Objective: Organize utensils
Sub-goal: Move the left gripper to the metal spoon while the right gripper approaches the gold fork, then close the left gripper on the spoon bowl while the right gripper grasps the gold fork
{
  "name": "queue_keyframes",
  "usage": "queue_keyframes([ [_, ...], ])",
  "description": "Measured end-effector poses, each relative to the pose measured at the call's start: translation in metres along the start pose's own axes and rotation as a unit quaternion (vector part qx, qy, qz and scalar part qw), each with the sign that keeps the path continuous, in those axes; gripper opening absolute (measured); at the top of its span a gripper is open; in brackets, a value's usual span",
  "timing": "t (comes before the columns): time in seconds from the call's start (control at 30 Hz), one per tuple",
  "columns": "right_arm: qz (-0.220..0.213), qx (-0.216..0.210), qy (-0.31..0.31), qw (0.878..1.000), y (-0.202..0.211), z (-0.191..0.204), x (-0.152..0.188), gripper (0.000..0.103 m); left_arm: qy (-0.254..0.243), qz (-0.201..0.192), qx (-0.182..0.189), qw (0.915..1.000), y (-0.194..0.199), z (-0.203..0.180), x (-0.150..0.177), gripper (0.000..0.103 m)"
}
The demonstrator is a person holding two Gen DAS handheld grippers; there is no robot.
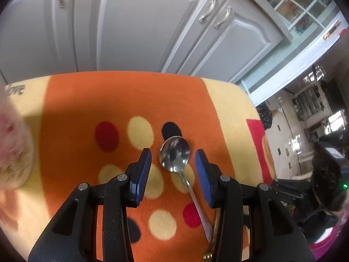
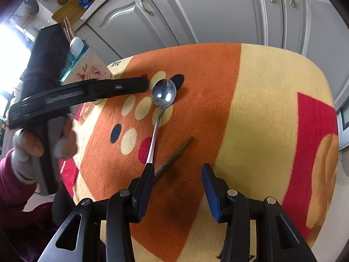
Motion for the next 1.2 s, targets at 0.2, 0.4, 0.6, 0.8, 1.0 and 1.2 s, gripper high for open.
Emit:
queue_keyframes([
  [0.2, 0.004, -0.01, -0.007, 1.0, -0.003, 0.002, 0.001, 0.043, -0.013, 0.015, 0.0, 0.9998, -0.02, -0.007, -0.008, 0.036],
  [0.4, 0.014, 0.003, -0.021, 1.0, -0.01, 0.003, 0.0, 0.043, -0.025, 0.01, -0.01, 0.9996, -0.016, -0.003, -0.001, 0.003],
  [0.6, 0.013, 0.011, -0.025, 1.0, -0.019, 0.007, -0.01, 0.043, -0.01, -0.001, -0.015, 0.9998, 0.004, 0.02, 0.0, 0.002],
  [0.8, 0.013, 0.026, -0.018, 0.999, -0.023, 0.012, -0.013, 0.043, -0.006, -0.008, 0.01, 0.9999, 0.007, 0.015, -0.006, 0.023],
  [1.0, 0.015, 0.019, -0.025, 0.999, -0.016, 0.006, -0.009, 0.043, -0.032, 0.014, 0.003, 0.9994, -0.016, -0.003, -0.012, 0.044],
  [1.2, 0.012, 0.011, -0.035, 0.999, -0.014, -0.001, -0.006, 0.043, -0.059, 0.028, -0.006, 0.9979, -0.032, -0.014, -0.013, 0.012],
])
Point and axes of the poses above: each gripper's, at about its wrist camera, not at the fingertips, and y roughly against the way its jaws point, z to its left, x to its underside, the point moved 1 cm from there along -y, roughly the way its jaws point, and after that the axes turned 6 degrees about -x, right-handed, at the moved point
